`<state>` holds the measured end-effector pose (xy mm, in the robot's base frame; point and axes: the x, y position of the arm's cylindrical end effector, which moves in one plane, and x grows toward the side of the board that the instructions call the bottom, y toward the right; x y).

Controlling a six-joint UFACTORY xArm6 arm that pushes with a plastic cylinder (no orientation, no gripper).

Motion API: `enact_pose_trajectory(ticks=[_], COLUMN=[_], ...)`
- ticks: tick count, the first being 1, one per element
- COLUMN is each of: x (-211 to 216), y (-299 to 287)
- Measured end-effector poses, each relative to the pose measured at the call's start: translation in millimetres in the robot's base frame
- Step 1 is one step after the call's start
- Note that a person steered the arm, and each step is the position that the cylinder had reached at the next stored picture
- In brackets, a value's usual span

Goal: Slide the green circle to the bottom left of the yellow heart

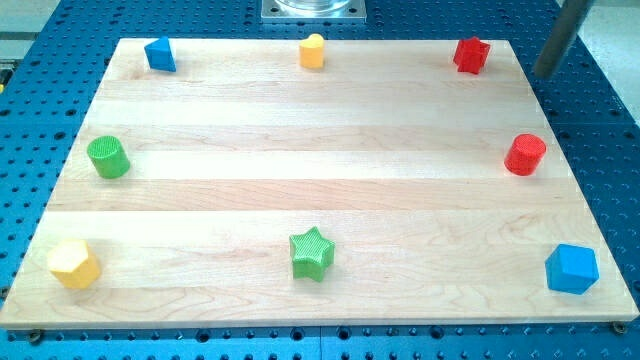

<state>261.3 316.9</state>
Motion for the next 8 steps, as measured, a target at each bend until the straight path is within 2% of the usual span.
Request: enact_pose_trajectory(ticks=[1,5,6,8], x=[33,-2,62,190], y=[-56,-75,-89,-375])
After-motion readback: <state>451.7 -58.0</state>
